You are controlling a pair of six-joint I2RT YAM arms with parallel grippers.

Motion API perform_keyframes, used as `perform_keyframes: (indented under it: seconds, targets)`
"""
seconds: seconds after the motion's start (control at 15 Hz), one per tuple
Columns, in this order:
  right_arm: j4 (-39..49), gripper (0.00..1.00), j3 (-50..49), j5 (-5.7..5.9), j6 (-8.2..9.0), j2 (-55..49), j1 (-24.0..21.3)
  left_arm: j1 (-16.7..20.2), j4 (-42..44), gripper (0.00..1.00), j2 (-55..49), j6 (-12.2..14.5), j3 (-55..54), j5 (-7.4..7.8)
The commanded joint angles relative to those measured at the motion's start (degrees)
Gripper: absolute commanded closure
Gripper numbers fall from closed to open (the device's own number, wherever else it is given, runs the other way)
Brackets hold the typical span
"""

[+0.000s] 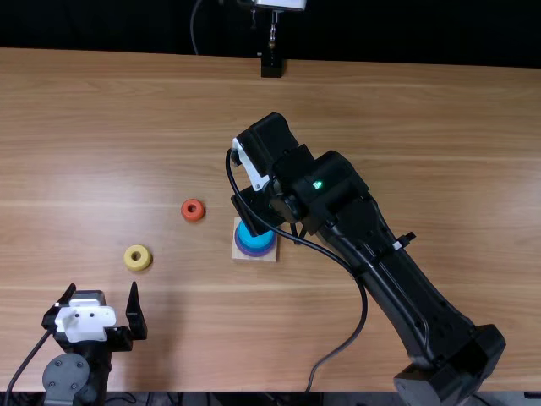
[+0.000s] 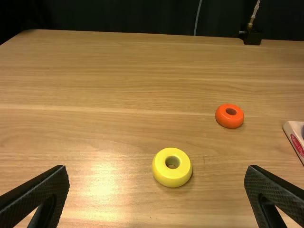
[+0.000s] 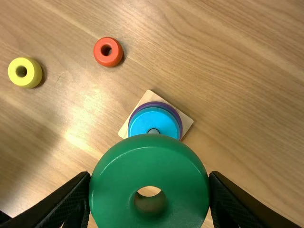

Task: Build the Hanoi tower: stack the rings onto the peg from bottom to top in this color order: purple, dark blue, light blue, dark green, light green, yellow, orange.

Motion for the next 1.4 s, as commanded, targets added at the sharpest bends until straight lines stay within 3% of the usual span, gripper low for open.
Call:
perform_keyframes:
  seconds: [0.0,0.67,1.33]
  targets:
    - [0.0,1.0,1.6,-0.3,-0.34,-1.8,0.8,0.0,-4.9,0.0,-0.7,0.0,-6.0,-0.48]
    - [0.0,1.0,1.6,-0.3,-0.02,-1.4,1.8,0.0,-4.9,0.0,-0.7,0.0,-6.0,-0.48]
    - [0.4,1.0,1.7,0.54,-0.34,-1.4,1.4,0.0,-4.8,0.0,-0.7,0.0,-6.0,-0.48]
